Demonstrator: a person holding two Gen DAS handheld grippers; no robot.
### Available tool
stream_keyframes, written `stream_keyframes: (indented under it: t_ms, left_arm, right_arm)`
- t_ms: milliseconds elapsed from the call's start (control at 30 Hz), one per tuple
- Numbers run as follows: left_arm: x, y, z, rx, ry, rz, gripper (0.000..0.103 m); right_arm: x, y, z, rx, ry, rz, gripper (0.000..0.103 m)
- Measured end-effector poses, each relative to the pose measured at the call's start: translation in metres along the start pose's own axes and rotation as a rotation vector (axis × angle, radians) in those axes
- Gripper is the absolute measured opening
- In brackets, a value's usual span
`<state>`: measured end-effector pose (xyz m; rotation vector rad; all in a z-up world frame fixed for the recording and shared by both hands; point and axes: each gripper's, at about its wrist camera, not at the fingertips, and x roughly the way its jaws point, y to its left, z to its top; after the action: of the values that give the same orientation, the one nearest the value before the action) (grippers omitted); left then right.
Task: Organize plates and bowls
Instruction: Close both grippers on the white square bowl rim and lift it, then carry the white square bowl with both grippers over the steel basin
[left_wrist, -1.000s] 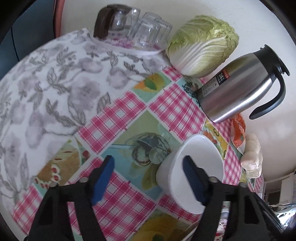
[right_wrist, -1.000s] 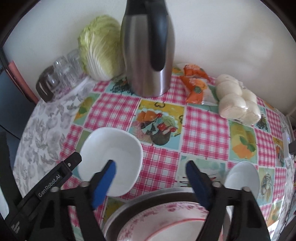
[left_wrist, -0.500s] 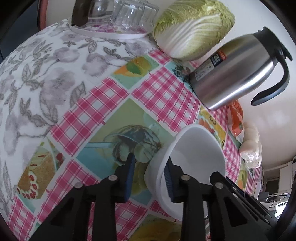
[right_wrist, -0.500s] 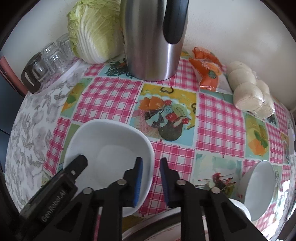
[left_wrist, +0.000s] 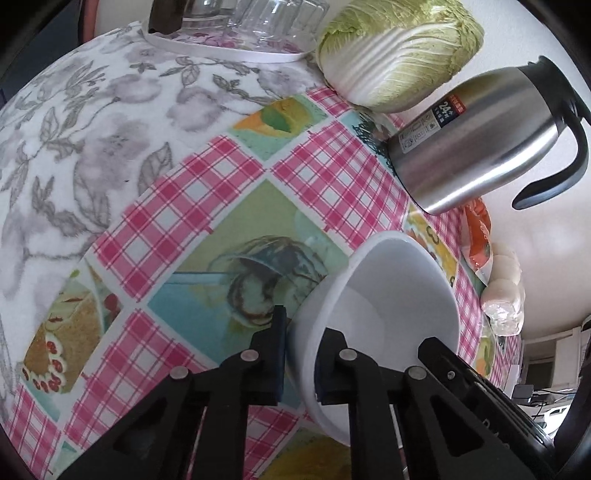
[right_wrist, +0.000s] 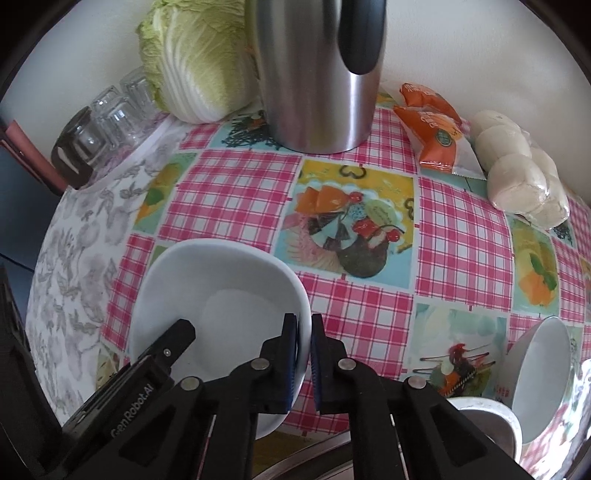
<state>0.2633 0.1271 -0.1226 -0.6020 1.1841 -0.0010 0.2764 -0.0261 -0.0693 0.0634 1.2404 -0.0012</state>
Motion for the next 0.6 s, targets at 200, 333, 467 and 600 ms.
stream_keyframes:
  t_ms: [200, 333, 467, 600]
  left_arm:
    - [-0.022, 0.001, 0.001, 0.016, -0.036, 0.025, 0.012]
    - [-0.046, -0.006, -0.001, 0.046, -0.08, 0.022, 0.012]
    - [-0.069, -0.013, -0.005, 0.064, -0.116, 0.003, 0.012]
    - [-0.092, -0.028, -0.015, 0.108, -0.163, 0.012, 0.012]
  right_arm:
    - [-0.019, 0.009, -0.001, -0.003, -0.034, 0.041, 0.008]
    - [-0.043, 0.008, -0.001, -0.003, -0.072, 0.073, 0.008]
    - [-0.064, 0.002, -0.004, 0.013, -0.1, 0.103, 0.008]
    - [-0.087, -0.006, -0.012, 0.026, -0.142, 0.131, 0.008]
